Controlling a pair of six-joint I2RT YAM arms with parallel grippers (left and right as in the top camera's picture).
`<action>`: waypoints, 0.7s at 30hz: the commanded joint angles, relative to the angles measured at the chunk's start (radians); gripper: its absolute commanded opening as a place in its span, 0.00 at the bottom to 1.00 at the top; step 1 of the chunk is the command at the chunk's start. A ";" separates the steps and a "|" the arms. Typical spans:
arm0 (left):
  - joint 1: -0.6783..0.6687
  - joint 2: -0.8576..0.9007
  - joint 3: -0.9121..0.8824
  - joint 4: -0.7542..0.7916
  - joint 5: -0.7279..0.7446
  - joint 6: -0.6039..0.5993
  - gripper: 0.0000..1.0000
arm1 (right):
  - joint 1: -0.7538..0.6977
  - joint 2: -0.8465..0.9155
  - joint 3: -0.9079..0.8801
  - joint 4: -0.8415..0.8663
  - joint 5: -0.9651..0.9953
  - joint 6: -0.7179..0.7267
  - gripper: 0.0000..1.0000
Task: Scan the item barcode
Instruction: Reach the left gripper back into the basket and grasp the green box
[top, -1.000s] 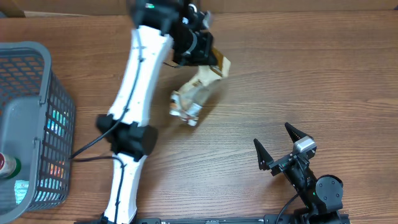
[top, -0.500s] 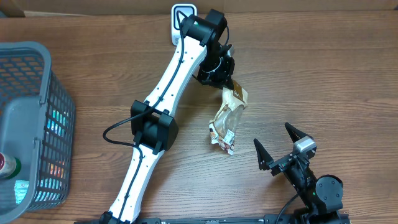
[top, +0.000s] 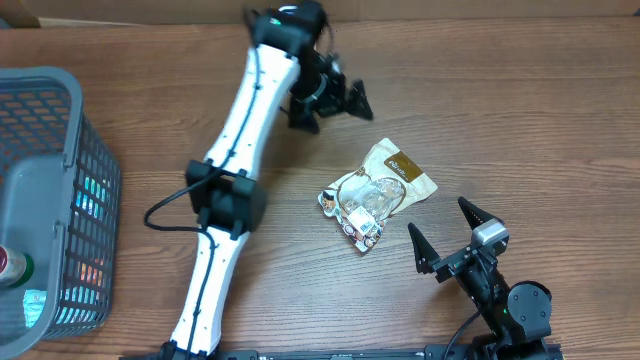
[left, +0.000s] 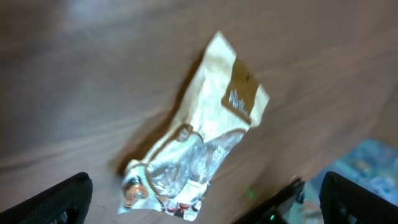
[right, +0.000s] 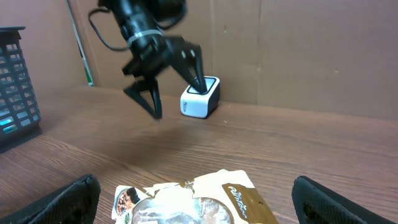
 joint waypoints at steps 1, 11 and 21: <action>0.047 -0.103 0.085 -0.003 0.022 -0.003 1.00 | 0.004 -0.012 -0.011 0.005 0.002 0.004 1.00; 0.159 -0.477 0.114 -0.003 -0.262 0.002 1.00 | 0.004 -0.012 -0.011 0.005 0.002 0.004 1.00; 0.451 -0.724 0.112 -0.003 -0.379 -0.010 1.00 | 0.004 -0.012 -0.011 0.005 0.002 0.004 1.00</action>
